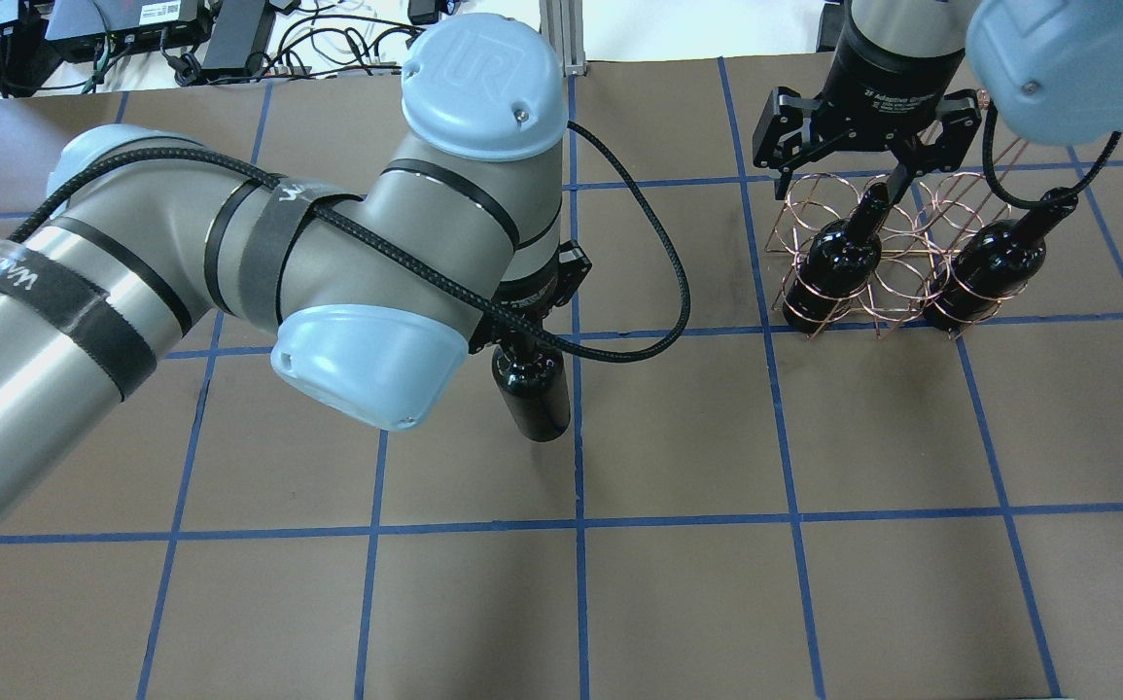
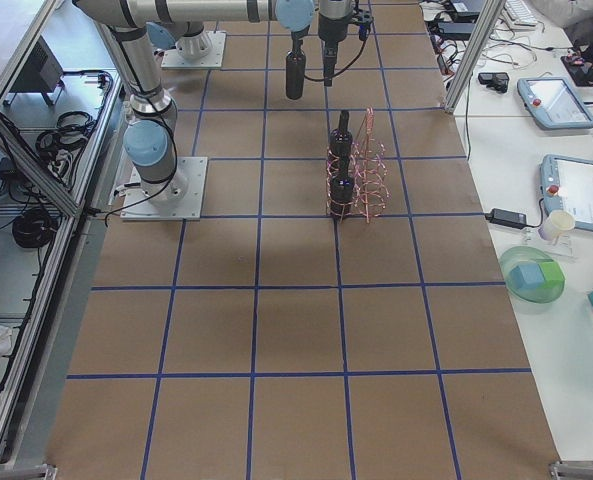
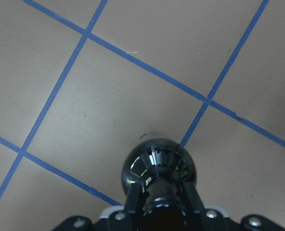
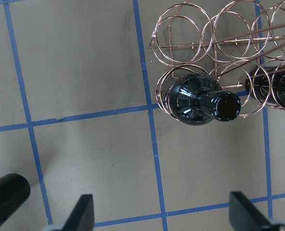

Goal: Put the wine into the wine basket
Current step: 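Carry the bottle with the left gripper toward the table center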

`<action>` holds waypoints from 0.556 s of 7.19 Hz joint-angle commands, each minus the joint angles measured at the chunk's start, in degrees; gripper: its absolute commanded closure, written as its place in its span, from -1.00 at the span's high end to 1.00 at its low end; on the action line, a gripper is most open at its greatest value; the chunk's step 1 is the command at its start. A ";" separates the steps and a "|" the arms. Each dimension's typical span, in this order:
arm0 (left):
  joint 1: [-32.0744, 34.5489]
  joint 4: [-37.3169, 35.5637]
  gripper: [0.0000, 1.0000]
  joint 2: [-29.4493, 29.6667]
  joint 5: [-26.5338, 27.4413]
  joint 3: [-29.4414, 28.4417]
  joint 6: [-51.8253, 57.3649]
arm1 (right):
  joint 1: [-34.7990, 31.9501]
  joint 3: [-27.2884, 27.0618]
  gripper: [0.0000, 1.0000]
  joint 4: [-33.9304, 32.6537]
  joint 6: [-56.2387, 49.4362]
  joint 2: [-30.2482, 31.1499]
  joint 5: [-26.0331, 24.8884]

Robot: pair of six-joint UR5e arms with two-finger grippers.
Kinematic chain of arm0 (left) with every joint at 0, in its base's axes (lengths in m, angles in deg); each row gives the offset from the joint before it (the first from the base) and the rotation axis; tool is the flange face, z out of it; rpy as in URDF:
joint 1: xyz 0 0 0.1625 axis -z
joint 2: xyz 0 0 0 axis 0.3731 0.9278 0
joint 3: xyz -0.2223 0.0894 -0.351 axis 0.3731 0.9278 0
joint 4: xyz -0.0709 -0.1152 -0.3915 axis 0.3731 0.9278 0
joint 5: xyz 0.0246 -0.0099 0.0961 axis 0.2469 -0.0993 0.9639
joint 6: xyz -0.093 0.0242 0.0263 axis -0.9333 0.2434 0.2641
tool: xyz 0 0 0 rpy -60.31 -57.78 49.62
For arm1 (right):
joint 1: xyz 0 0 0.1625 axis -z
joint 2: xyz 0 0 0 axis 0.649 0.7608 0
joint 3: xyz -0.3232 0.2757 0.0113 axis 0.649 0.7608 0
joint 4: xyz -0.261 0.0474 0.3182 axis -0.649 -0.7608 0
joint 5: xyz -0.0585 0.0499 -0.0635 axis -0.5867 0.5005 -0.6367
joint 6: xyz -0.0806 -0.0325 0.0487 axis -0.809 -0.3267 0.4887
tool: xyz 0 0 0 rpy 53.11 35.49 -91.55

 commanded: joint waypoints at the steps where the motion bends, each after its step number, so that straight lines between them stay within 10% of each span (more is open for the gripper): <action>1: 0.07 -1.17 -0.53 0.61 0.05 0.03 -0.30 | 0.00 0.00 1.00 -2.79 -0.02 0.00 -0.03; 4: 0.15 -4.07 -0.53 2.19 0.05 0.03 -1.09 | 0.00 0.00 1.00 -2.82 0.16 0.00 0.06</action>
